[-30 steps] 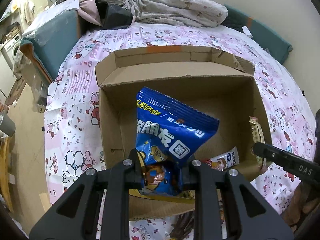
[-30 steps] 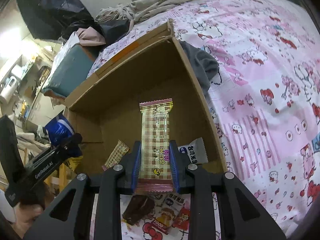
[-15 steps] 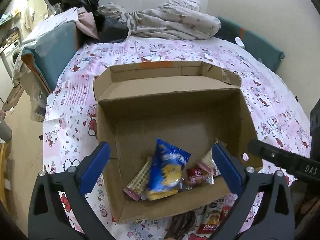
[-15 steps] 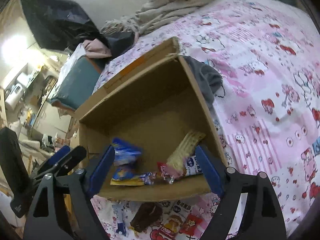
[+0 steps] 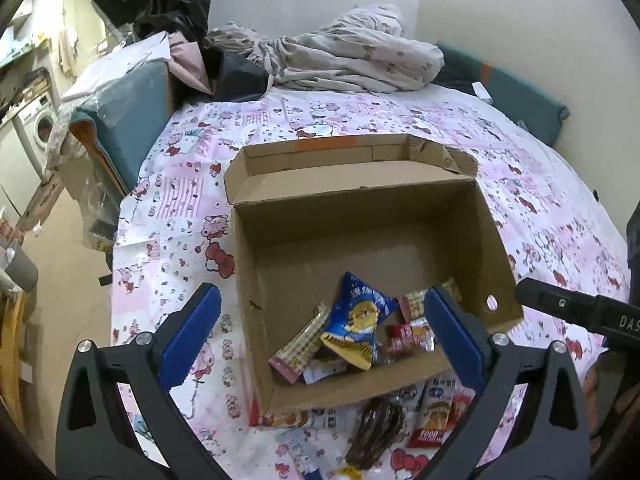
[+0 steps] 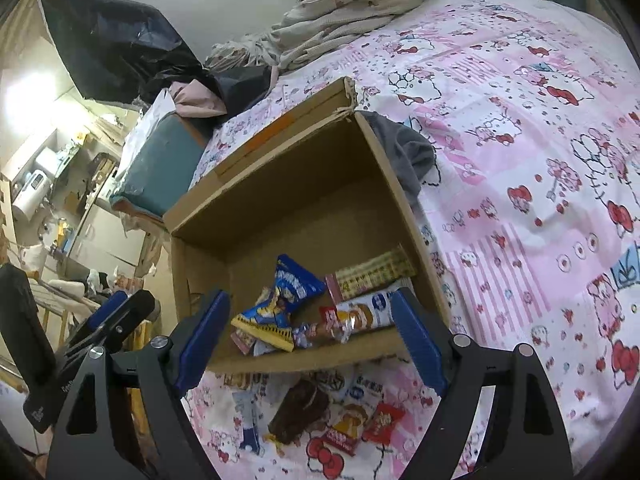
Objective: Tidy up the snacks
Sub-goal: 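Withdraw both tools from the box toward the remaining snacks, then grasp the white stick packet with the left gripper while the right grasps the red candy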
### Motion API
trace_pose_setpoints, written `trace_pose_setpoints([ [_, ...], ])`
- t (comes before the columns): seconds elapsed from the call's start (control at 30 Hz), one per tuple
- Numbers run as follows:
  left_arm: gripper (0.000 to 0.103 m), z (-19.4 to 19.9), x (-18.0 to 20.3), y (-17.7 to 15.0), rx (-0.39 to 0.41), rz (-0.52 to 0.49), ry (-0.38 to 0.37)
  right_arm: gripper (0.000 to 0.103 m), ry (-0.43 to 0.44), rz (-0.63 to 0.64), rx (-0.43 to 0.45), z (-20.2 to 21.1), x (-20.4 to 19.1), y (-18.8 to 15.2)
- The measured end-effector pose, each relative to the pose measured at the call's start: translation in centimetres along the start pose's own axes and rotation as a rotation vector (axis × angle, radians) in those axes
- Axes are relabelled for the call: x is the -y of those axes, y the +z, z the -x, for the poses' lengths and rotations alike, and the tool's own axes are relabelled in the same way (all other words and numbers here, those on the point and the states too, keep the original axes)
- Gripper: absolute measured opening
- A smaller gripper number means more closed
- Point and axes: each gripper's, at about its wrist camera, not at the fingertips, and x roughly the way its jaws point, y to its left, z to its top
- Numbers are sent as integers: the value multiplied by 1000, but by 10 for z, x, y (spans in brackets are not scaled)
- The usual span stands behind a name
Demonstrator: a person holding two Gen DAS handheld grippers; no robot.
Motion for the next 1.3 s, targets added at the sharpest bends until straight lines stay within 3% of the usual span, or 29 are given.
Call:
trace_pose_setpoints([
  [0.1, 100, 11, 0, -11, 11, -26, 27, 86, -23, 26, 21, 11, -5, -11],
  [0.27, 100, 18, -4, -33, -39, -23, 18, 86, -26, 55, -2, 17, -13, -32],
  [0.57, 100, 36, -39, -58, -60, 156, 57, 86, -59, 132, -14, 22, -26, -57],
  [0.67, 100, 37, -48, -67, -80, 204, 41, 87, -41, 106, -13, 24, -24, -62],
  [0.77, 100, 38, -49, -74, -96, 215, 42, 100, -46, 99, -14, 24, -23, -66],
  [0.97, 100, 31, -55, -84, -141, 238, 76, 100, -92, 84, -49, 18, -16, -70],
  [1.13, 100, 16, -71, -94, -217, 291, 119, 100, -106, -9, -110, 9, 5, -74],
  [1.23, 92, 1, -76, -103, -295, 324, 96, 100, -98, -60, -137, 4, 15, -75],
  [1.3, 77, -13, -75, -112, -361, 338, 67, 100, -98, -79, -142, 2, 18, -74],
])
